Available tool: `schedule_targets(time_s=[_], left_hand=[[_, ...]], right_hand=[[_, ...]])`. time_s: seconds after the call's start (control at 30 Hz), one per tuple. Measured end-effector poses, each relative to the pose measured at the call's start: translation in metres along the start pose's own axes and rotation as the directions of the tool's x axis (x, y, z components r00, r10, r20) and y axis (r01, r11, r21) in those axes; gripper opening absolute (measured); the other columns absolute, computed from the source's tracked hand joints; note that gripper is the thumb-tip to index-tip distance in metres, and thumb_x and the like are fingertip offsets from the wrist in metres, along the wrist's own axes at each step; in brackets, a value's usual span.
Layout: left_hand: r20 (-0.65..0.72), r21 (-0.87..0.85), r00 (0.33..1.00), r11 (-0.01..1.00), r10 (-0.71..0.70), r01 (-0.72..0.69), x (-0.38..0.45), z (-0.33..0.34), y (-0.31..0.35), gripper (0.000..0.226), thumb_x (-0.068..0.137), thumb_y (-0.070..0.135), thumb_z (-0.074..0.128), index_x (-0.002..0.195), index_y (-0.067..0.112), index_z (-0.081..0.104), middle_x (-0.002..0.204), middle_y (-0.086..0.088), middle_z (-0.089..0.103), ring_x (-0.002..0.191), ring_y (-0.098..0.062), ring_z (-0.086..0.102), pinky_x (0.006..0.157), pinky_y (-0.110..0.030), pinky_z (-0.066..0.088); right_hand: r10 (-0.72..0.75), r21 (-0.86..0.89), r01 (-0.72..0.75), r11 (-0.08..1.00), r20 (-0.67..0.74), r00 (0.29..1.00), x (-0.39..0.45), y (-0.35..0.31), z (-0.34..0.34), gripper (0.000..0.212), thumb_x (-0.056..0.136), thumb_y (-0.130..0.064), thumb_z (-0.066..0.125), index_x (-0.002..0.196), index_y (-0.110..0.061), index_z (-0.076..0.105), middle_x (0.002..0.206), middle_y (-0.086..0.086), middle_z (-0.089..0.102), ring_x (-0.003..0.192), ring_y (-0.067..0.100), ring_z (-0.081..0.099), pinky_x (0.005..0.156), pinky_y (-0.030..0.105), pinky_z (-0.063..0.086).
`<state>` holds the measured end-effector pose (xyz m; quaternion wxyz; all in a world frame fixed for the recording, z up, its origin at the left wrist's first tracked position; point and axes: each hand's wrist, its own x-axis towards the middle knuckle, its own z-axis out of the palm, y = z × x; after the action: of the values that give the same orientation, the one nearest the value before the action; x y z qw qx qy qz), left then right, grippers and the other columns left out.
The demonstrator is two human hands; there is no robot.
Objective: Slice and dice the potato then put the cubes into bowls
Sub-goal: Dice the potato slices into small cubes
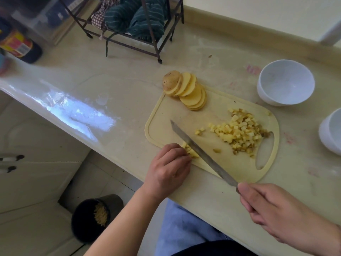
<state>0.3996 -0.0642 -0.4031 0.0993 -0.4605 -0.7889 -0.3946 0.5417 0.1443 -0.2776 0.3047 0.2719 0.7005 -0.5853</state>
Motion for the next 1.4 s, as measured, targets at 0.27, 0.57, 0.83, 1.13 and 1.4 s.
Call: schedule_targets(time_s=[0.27, 0.57, 0.83, 1.13, 1.4], left_hand=[[0.045, 0.032, 0.999, 0.999, -0.014, 0.012, 0.003, 0.006, -0.002, 0.006, 0.084, -0.002, 0.079, 0.089, -0.003, 0.077, 0.095, -0.015, 0.073, 0.093, -0.036, 0.068, 0.079, -0.042, 0.056], [0.060, 0.028, 0.998, 0.999, -0.027, 0.025, 0.004, 0.007, -0.003, 0.006, 0.086, -0.001, 0.077, 0.092, -0.004, 0.077, 0.096, -0.015, 0.073, 0.093, -0.036, 0.068, 0.080, -0.042, 0.056], [0.047, 0.018, 0.998, 0.999, -0.041, 0.040, 0.004, 0.007, -0.002, 0.007, 0.085, -0.002, 0.079, 0.092, -0.002, 0.078, 0.095, -0.014, 0.073, 0.094, -0.034, 0.069, 0.082, -0.041, 0.057], [0.038, 0.038, 0.999, 0.999, -0.019, 0.017, 0.005, 0.006, -0.002, 0.007, 0.084, -0.003, 0.079, 0.090, -0.001, 0.077, 0.093, -0.014, 0.071, 0.090, -0.034, 0.067, 0.082, -0.037, 0.056], [0.039, 0.059, 0.999, 0.998, -0.038, 0.036, 0.004, 0.007, -0.001, 0.003, 0.087, 0.000, 0.078, 0.087, -0.002, 0.076, 0.091, -0.015, 0.069, 0.091, -0.033, 0.065, 0.082, -0.038, 0.056]], right_hand=[[-0.017, -0.043, 0.016, 0.999, -0.007, 1.000, 0.001, 0.006, 0.003, 0.059, 0.078, -0.073, 0.039, 0.060, -0.017, 0.045, 0.045, -0.006, 0.036, 0.041, 0.004, 0.031, 0.041, 0.013, 0.027], [-0.035, -0.113, 0.031, 0.993, -0.037, 0.999, -0.001, 0.013, 0.004, 0.062, 0.066, -0.082, 0.036, 0.059, -0.021, 0.046, 0.045, -0.004, 0.040, 0.041, 0.003, 0.033, 0.041, 0.013, 0.028], [-0.095, -0.148, 0.087, 0.985, -0.048, 0.994, 0.015, 0.004, 0.012, 0.054, 0.080, -0.065, 0.036, 0.059, -0.015, 0.041, 0.044, -0.006, 0.037, 0.041, 0.004, 0.033, 0.044, 0.014, 0.028], [-0.011, -0.013, 0.011, 1.000, -0.015, 1.000, 0.021, -0.001, -0.002, 0.050, 0.086, -0.053, 0.041, 0.069, -0.006, 0.044, 0.051, -0.001, 0.029, 0.037, 0.006, 0.023, 0.035, 0.012, 0.022], [0.072, 0.043, -0.072, 0.997, 0.000, 0.997, 0.020, 0.004, -0.016, 0.059, 0.081, -0.065, 0.040, 0.069, -0.008, 0.038, 0.062, 0.011, 0.023, 0.045, 0.016, 0.016, 0.040, 0.017, 0.017]])
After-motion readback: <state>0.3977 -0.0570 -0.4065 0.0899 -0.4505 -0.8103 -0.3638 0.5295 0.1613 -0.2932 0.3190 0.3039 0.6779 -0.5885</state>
